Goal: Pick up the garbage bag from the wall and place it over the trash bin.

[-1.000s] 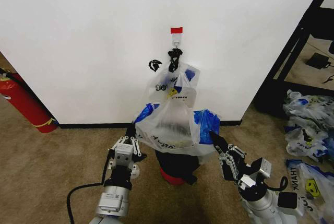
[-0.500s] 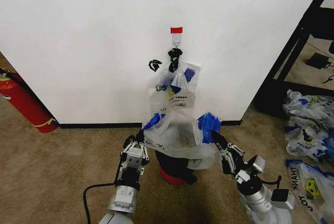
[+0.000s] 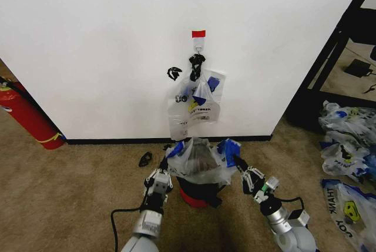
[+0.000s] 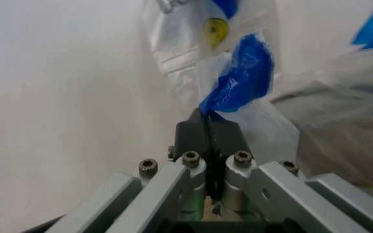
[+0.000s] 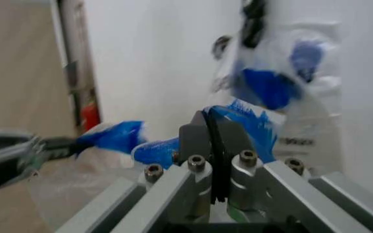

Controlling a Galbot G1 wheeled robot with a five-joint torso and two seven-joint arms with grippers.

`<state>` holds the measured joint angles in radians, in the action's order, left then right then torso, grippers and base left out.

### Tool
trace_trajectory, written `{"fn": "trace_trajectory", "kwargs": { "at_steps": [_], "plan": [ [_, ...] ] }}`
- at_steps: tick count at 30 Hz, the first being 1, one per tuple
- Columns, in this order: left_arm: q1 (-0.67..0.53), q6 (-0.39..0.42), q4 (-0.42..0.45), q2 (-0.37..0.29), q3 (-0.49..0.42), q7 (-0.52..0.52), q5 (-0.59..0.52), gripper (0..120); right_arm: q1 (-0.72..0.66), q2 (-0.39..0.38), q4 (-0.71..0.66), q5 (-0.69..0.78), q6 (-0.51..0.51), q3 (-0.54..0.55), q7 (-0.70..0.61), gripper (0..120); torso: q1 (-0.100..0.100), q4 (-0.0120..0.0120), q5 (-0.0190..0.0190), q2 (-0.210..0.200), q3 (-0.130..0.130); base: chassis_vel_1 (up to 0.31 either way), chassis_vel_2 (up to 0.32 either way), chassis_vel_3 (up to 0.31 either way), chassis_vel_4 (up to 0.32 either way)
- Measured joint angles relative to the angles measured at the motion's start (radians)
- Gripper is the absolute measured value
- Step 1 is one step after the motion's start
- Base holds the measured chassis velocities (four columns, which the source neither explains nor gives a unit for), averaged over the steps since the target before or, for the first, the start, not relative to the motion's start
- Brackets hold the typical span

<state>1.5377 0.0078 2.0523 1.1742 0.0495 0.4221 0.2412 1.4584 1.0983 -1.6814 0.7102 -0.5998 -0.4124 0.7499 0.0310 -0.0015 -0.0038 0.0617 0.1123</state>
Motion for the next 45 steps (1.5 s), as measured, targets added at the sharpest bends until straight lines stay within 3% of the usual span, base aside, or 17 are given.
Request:
{"fn": "trace_trajectory", "kwargs": {
  "at_steps": [6,11,22,38,45],
  "plan": [
    [0.058,-0.029,0.035,-0.055,0.008,-0.002,0.054,0,0.026,-0.1,0.024,0.056,0.024,-0.036,0.14,0,0.0,0.0001,0.0,0.0,0.0,0.0,0.0,0.0,0.0],
    [0.083,-0.031,0.061,-0.087,0.024,-0.002,0.066,0,0.041,-0.127,0.071,0.134,0.029,-0.05,0.213,0,0.0,0.0,0.0,0.0,0.0,0.0,0.0,0.0,0.0],
    [0.077,-0.071,-0.08,-0.048,0.023,0.02,0.091,0,0.033,-0.06,0.19,0.139,-0.017,-0.017,0.216,0,0.0,0.0001,-0.0001,0.0,0.0,0.0,0.0,0.0,0.0],
    [0.089,-0.094,-0.135,-0.033,0.027,0.033,0.135,0,0.017,-0.072,0.3,0.039,-0.061,-0.035,0.315,0,0.0,0.0,-0.0001,0.0,0.0,0.0,0.0,0.0,0.0],
    [0.052,-0.095,-0.206,-0.017,0.026,0.033,0.147,0,0.002,-0.042,0.351,0.068,-0.088,-0.003,0.196,0,0.0,0.0001,-0.0003,0.0,0.0,0.0,0.0,0.0,0.0]
  ]
}}
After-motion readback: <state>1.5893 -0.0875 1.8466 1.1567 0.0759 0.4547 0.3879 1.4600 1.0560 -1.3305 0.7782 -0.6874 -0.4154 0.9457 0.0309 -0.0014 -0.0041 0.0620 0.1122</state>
